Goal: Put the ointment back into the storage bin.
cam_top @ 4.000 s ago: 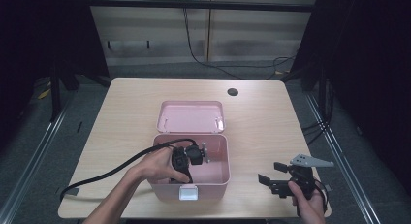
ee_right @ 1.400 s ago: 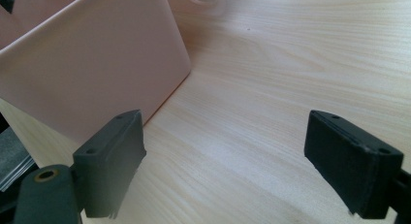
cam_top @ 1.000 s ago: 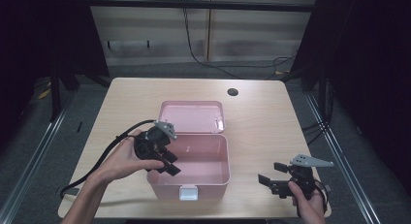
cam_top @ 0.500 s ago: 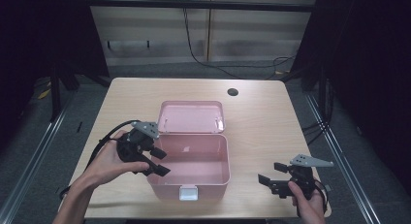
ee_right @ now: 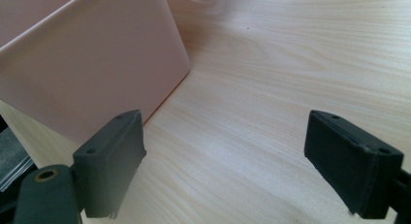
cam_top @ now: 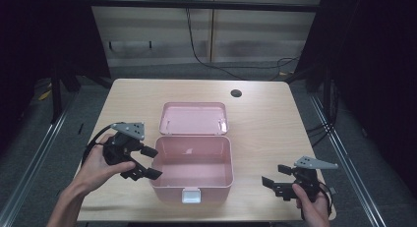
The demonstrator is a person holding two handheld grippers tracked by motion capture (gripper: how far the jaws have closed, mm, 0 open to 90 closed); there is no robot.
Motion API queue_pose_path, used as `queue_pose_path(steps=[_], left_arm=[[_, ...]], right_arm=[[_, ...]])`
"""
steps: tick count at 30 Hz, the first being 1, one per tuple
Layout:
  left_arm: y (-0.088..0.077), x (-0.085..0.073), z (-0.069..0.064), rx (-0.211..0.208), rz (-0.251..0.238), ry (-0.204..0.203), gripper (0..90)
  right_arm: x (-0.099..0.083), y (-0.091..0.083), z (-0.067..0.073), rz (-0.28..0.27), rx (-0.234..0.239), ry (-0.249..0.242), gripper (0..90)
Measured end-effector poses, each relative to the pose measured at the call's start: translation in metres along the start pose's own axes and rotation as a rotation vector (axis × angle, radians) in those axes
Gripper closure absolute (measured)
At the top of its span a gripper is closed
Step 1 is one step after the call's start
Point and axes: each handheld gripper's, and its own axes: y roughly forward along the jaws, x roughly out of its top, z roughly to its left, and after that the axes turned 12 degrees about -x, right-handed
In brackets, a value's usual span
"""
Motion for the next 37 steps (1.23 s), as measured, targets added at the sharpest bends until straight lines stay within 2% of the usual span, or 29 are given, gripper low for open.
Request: queue_pose_path(steps=[1,3,5,10,15,17,19,21,22,24,27,29,30,32,34,35,37], left_arm=[[-0.001,-0.002,-0.001,0.006,-0.004,0.010,24.4],[-0.003,-0.005,-0.002,0.001,-0.025,0.007,20.0],[-0.006,-0.010,-0.002,0.023,-0.030,0.009,21.0],[-0.011,-0.027,0.002,0.043,-0.071,-0.022,18.9],[-0.015,-0.043,0.002,0.099,-0.106,-0.031,20.4],[-0.016,-0.049,0.004,0.104,-0.127,-0.039,21.3],[-0.017,-0.056,0.005,0.137,-0.135,-0.047,22.6],[-0.016,-0.062,0.006,0.161,-0.144,-0.056,22.7],[-0.016,-0.068,0.007,0.152,-0.156,-0.064,22.7],[-0.015,-0.075,0.009,0.178,-0.155,-0.079,23.2],[-0.014,-0.087,0.012,0.180,-0.161,-0.096,23.2],[-0.009,-0.095,0.014,0.202,-0.164,-0.105,23.2],[-0.007,-0.097,0.015,0.195,-0.173,-0.120,23.2],[-0.002,-0.099,0.016,0.196,-0.171,-0.113,23.1],[0.003,-0.101,0.015,0.214,-0.166,-0.113,23.1],[0.005,-0.102,0.015,0.224,-0.155,-0.113,23.1],[0.010,-0.106,0.014,0.237,-0.170,-0.116,23.2]], right_arm=[[0.000,0.000,0.000,0.000,0.000,0.000,14.4],[0.000,0.000,0.000,0.002,-0.002,0.001,14.5],[0.000,0.000,0.000,0.003,-0.003,0.004,14.5],[0.000,0.000,0.000,-0.003,-0.001,0.000,14.5],[0.000,0.000,0.000,0.000,-0.002,0.000,14.5],[0.000,0.000,0.000,-0.002,-0.005,0.000,14.5],[0.000,0.000,0.000,-0.005,0.001,0.000,14.5],[0.000,0.001,0.001,0.002,-0.009,-0.003,14.5],[0.000,0.002,0.001,0.006,-0.009,-0.009,14.5],[0.000,0.002,0.002,0.006,-0.008,-0.009,14.5],[-0.001,0.003,0.002,0.004,-0.017,-0.017,14.6],[-0.001,0.004,0.002,-0.002,-0.025,-0.015,14.8],[-0.001,0.004,0.003,-0.004,-0.030,-0.015,14.8],[-0.002,0.006,0.003,-0.006,-0.042,-0.018,15.0],[-0.003,0.007,0.003,0.000,-0.050,-0.023,15.0],[-0.004,0.009,0.003,0.022,-0.059,-0.024,15.0],[-0.007,0.013,0.003,0.079,-0.073,-0.046,15.0]])
